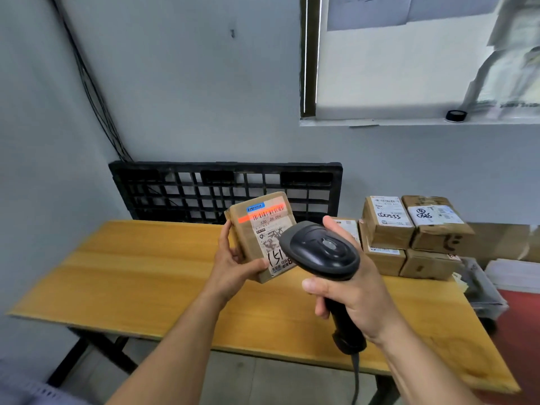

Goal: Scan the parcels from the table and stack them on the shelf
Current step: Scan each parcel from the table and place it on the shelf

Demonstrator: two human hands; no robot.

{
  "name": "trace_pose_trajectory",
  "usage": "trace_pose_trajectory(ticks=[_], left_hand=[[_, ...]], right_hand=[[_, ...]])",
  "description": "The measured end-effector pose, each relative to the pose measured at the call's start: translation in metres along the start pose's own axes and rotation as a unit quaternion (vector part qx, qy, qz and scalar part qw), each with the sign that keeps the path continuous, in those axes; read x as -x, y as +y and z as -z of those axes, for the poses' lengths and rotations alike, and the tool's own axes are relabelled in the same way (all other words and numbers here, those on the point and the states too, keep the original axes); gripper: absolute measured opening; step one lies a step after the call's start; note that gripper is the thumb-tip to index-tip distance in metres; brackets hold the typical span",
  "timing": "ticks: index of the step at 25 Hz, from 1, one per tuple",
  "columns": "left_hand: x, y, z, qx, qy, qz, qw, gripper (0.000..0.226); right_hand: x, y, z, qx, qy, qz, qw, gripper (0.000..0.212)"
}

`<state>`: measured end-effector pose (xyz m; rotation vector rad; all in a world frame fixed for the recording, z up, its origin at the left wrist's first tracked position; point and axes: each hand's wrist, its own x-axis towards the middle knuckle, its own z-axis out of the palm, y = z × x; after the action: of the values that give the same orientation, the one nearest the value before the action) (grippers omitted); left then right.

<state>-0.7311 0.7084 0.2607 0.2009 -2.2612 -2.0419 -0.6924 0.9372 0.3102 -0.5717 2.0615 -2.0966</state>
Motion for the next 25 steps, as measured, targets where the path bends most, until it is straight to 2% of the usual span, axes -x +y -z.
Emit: trace_pose_trajectory(ticks=[9, 13, 16, 25], left_hand=[[0.046, 0.017, 0.037, -0.014, 0.060, -0.021, 0.998, 0.111], [0.058, 0.017, 0.066, -0.016, 0.087, -0.028, 0.996, 0.112], [0.067, 0.014, 0.093, -0.020, 0.101, -0.033, 0.994, 0.113], [0.093, 0.018, 0.198, -0.011, 0.142, -0.036, 0.989, 0.112]], right_hand=[[0.011, -0.012, -0.027, -0.012, -0.051, 0.030, 0.998, 0.097], [0.008, -0.016, -0.051, -0.011, -0.066, 0.033, 0.997, 0.102], [0.005, -0.023, -0.076, -0.010, -0.075, 0.038, 0.996, 0.110], [-0.007, -0.037, -0.175, 0.002, -0.099, 0.042, 0.994, 0.111]])
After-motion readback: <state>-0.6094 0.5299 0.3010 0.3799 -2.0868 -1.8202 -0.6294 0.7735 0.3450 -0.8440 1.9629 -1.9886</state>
